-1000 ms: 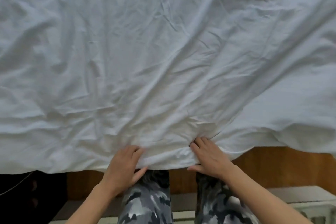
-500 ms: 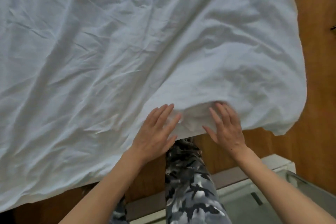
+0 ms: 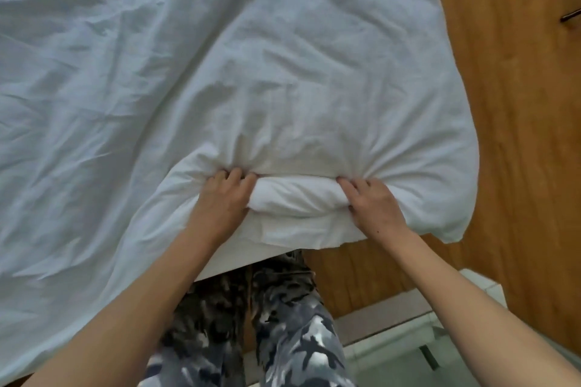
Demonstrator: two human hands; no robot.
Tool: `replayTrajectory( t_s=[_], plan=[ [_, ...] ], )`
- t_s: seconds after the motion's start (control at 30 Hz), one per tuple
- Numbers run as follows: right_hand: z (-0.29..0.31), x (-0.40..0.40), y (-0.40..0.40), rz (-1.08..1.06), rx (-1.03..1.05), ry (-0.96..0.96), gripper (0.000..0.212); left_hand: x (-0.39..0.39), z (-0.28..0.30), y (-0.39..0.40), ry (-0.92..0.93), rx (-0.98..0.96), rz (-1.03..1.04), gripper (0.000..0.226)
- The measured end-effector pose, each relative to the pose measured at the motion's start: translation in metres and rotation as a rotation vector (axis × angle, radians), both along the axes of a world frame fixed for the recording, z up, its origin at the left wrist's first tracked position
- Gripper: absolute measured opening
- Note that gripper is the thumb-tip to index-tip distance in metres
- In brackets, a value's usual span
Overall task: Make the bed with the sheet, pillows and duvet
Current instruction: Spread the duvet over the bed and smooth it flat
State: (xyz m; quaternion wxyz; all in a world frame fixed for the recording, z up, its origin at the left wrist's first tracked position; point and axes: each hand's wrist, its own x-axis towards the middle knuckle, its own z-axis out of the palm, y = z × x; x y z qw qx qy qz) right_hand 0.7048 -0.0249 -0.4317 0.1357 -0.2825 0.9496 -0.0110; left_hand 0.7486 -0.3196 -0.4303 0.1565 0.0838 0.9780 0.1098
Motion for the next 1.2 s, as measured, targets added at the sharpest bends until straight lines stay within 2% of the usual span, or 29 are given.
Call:
replayTrajectory(
  t_s=[0.07,0.17,0.27,0.33,0.43,0.47,0.57,0.67,0.73,0.83,0.9,0.97,1.03,1.1,1.13,1.2],
  plan=[
    [0.001,-0.007,0.005,-0.015,-0.051,0.001,0.053,-0.001,0.006,0.004,0.001,0.134,0.004,0.048],
    [0.006,-0.004,0.027,-0.031,-0.089,-0.076,0.055,0.022,0.026,0.031,-0.023,0.252,-0.030,0.048],
    [0.021,0.008,0.071,0.014,-0.037,-0.105,0.056,0.051,0.032,0.068,-0.080,0.328,-0.137,0.038],
    [0.033,0.016,0.092,-0.003,-0.005,-0.148,0.056,0.064,0.027,0.083,-0.144,0.273,-0.220,0.039],
    [0.038,0.025,0.098,-0.004,0.056,-0.203,0.062,0.065,0.024,0.087,-0.385,0.124,-0.376,0.072],
    [0.038,0.029,0.096,-0.013,0.044,-0.220,0.061,0.062,0.024,0.086,-0.423,0.128,-0.377,0.074],
    [0.040,0.029,0.088,-0.258,-0.109,-0.172,0.058,0.045,0.028,0.081,-0.223,0.281,-0.267,0.053],
    [0.043,0.010,0.080,-0.520,-0.079,0.023,0.049,0.027,0.023,0.077,-0.006,0.305,-0.116,0.036],
    [0.038,-0.007,0.081,-0.581,0.007,0.088,0.049,0.013,0.023,0.084,0.062,0.304,-0.087,0.045],
    [0.032,-0.033,0.089,-0.633,0.065,0.135,0.051,-0.009,0.017,0.109,0.145,0.267,-0.201,0.054],
    [0.030,-0.046,0.096,-0.840,-0.014,0.101,0.055,-0.020,0.014,0.131,0.132,0.272,-0.257,0.059],
    [0.024,-0.053,0.110,-1.115,-0.225,0.035,0.060,-0.027,0.012,0.158,0.107,0.259,-0.329,0.065],
    [0.018,-0.054,0.123,-1.334,-0.430,-0.068,0.066,-0.030,0.014,0.187,0.031,0.190,-0.393,0.081],
    [0.010,-0.050,0.131,-1.426,-0.436,-0.158,0.071,-0.031,0.014,0.209,-0.079,0.062,-0.437,0.094],
    [0.007,-0.048,0.133,-1.442,-0.381,-0.170,0.072,-0.032,0.012,0.217,-0.108,-0.004,-0.467,0.092],
    [-0.001,-0.048,0.136,-1.449,-0.303,-0.125,0.071,-0.037,0.011,0.227,-0.119,-0.095,-0.517,0.065]
  ],
)
